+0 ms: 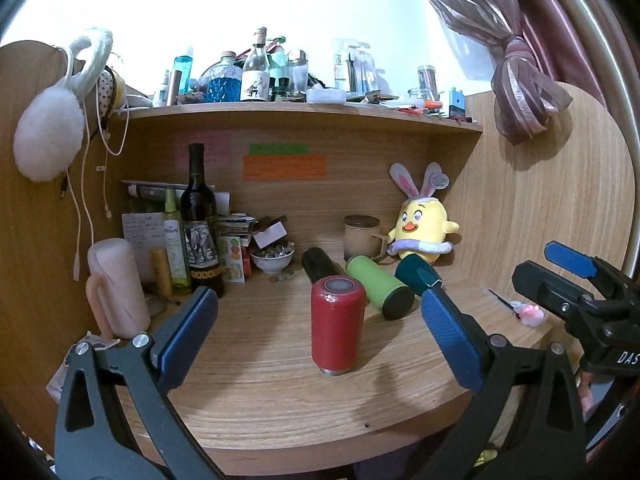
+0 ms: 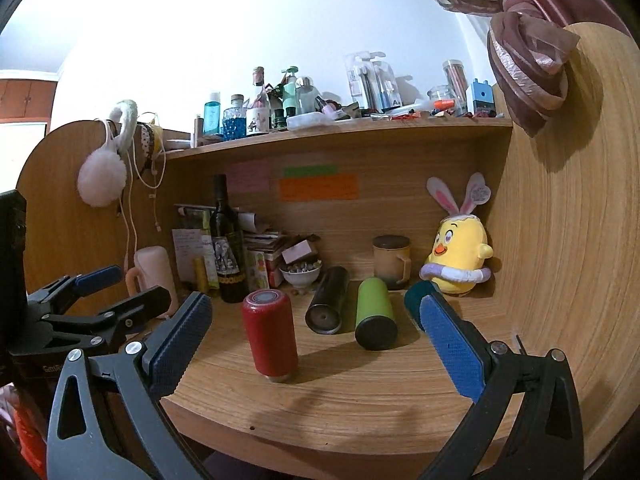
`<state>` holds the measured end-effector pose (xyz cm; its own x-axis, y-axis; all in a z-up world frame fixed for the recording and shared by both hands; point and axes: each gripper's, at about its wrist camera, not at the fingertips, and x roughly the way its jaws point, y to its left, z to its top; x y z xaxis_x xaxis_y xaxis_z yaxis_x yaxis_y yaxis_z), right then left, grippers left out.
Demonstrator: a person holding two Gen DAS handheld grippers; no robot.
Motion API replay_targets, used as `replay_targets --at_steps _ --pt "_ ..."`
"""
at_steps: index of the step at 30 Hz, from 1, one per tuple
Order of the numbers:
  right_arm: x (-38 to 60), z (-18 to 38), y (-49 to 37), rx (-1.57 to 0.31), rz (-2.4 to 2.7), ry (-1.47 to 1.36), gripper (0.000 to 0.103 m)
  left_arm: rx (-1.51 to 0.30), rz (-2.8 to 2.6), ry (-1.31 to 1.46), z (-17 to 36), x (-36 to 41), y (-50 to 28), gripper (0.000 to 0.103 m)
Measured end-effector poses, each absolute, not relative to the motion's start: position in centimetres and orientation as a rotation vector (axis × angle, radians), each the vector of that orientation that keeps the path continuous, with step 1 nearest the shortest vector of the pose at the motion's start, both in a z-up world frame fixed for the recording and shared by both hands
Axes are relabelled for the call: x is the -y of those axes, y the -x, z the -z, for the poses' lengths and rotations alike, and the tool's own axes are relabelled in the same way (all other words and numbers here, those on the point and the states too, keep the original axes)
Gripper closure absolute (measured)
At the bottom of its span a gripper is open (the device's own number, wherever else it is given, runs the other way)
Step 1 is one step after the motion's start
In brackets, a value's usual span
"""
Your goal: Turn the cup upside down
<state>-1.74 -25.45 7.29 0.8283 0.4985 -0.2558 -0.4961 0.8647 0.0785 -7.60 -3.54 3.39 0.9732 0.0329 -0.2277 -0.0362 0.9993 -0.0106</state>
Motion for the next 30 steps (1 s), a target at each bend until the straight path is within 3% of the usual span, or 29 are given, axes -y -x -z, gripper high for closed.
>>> replay_targets --at_steps 30 --pt "24.83 -7.02 1.63 -0.285 -0.527 0.003 0.0 -0.241 -0.019 0.026 -3.19 3.3 7.27 0.0"
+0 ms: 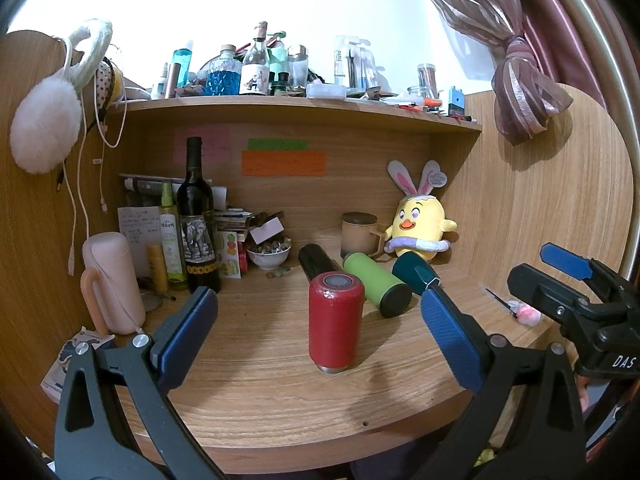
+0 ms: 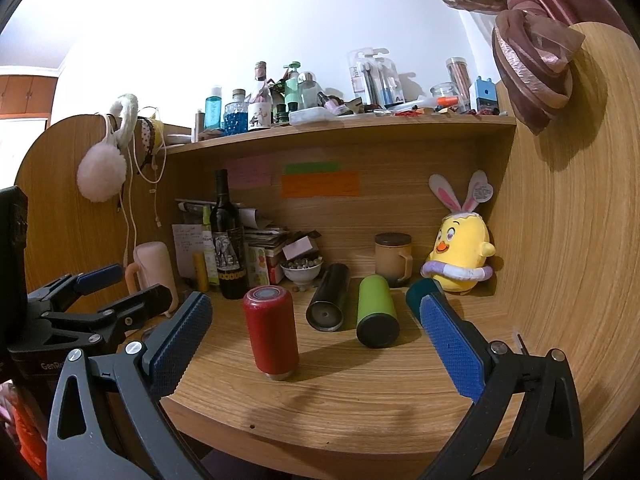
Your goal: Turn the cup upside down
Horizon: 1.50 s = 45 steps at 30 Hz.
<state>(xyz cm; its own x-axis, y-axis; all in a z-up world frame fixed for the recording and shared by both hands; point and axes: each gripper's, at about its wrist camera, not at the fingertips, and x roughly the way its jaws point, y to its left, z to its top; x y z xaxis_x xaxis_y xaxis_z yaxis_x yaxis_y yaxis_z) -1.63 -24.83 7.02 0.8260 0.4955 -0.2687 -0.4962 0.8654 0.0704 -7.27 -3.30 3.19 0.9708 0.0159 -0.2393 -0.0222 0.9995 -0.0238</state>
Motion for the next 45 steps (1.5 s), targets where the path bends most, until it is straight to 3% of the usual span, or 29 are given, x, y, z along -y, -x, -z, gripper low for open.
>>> replay_targets --at_steps 45 --pt "24.72 -6.93 1.69 -0.284 -0.527 0.008 0.0 -0.24 0.009 0.017 -3.31 3.52 7.3 0.0"
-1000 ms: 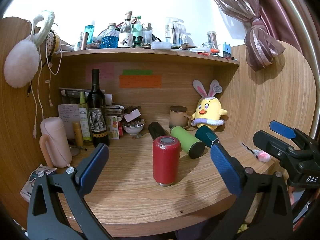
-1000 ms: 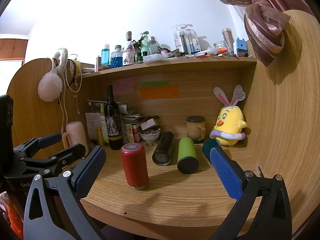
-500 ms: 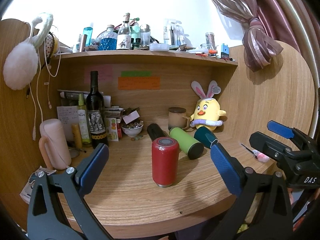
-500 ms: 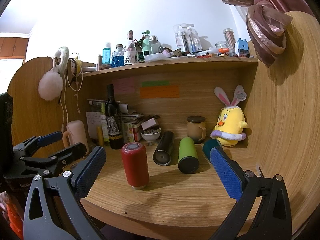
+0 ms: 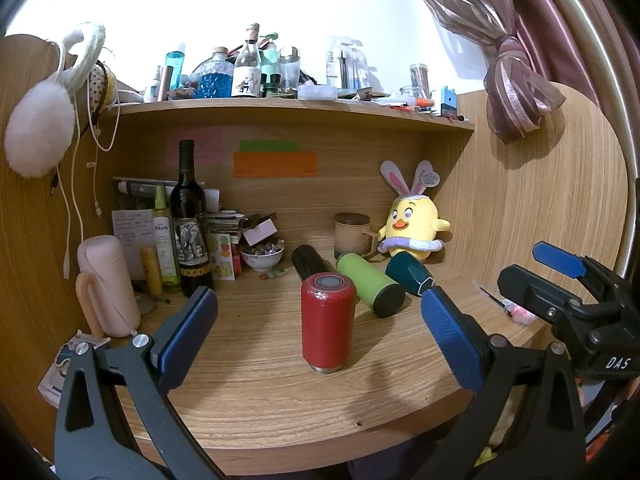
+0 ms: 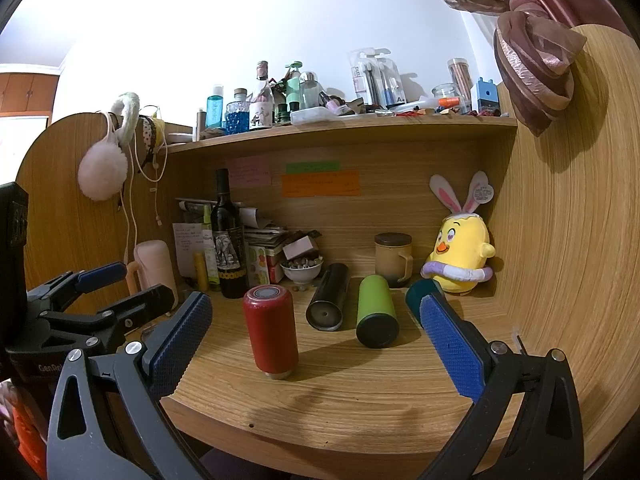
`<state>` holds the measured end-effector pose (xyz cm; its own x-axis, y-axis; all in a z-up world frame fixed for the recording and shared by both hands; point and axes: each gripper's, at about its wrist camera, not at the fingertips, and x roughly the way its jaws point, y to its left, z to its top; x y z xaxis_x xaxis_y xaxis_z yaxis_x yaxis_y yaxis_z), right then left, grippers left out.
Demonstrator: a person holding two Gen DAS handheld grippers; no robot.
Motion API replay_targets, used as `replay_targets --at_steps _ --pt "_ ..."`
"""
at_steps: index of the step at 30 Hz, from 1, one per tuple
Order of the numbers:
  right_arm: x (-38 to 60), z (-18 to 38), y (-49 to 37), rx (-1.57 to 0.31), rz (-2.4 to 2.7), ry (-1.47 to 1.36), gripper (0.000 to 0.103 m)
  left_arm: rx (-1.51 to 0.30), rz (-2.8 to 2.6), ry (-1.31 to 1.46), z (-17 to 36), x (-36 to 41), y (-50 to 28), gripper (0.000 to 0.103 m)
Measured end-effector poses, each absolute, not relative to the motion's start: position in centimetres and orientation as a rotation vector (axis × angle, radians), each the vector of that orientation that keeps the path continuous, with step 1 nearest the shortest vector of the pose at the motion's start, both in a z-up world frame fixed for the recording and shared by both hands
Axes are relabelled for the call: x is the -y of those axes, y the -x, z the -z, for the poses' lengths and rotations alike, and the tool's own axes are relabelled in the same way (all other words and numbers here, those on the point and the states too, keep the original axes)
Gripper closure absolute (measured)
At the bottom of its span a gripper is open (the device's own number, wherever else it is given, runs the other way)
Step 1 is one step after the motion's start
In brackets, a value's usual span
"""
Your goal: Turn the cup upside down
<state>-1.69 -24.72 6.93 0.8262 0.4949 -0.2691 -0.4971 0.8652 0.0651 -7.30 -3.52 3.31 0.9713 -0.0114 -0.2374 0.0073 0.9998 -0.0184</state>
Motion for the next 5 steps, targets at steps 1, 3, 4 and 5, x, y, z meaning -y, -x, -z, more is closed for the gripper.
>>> replay_targets --at_steps 1,3,4,5 --pt "24.72 -6.93 1.7 -0.284 -0.527 0.008 0.0 -0.241 0.012 0.017 -3.3 3.52 7.31 0.0" --pt "24.74 -6.93 1.69 -0.284 -0.528 0.008 0.0 -0.243 0.015 0.016 -3.27 3.57 7.34 0.0" --pt "24.73 -6.92 1.7 -0.283 -0.527 0.008 0.0 -0.244 0.014 0.016 -3.25 3.58 7.32 0.0" --pt "24.72 -6.92 1.69 -0.284 -0.527 0.008 0.0 -0.245 0.014 0.015 -3.23 3.58 7.26 0.0"
